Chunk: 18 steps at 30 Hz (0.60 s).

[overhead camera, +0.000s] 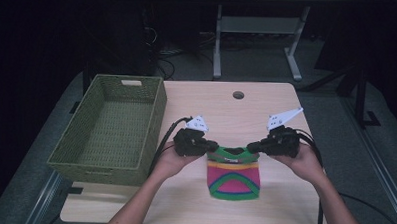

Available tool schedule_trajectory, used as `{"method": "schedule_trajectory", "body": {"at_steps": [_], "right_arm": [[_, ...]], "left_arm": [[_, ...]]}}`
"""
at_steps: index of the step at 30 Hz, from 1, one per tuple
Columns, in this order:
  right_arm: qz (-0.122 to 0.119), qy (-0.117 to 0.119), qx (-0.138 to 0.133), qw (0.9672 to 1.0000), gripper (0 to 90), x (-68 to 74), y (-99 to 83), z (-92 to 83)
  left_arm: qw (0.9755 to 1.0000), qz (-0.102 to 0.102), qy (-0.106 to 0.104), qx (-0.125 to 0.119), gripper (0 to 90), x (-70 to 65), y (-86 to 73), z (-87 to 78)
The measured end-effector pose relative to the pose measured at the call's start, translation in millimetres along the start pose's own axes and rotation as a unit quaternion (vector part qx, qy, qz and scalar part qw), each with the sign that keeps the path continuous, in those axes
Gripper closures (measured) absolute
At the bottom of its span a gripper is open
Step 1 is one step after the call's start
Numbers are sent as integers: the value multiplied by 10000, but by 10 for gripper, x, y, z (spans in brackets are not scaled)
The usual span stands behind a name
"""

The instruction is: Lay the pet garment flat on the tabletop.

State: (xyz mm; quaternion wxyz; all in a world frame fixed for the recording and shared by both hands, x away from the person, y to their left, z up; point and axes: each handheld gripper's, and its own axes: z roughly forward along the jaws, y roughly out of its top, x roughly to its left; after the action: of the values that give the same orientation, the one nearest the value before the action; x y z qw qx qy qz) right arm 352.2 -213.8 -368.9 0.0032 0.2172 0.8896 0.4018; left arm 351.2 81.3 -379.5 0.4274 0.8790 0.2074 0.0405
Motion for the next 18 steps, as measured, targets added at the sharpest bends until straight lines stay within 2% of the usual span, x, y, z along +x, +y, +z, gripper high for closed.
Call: {"method": "schedule_trajectory", "body": {"at_steps": [9, 18], "right_arm": [[80, -18, 4, 10000, 858, -94, 42, 14], [137, -69, 21, 9999, 858, -170, 88, 12]], "left_arm": [[9998, -151, 91, -125, 830, 86, 40, 16], [9996, -146, 200, -151, 831, 141, 109, 38]]}}
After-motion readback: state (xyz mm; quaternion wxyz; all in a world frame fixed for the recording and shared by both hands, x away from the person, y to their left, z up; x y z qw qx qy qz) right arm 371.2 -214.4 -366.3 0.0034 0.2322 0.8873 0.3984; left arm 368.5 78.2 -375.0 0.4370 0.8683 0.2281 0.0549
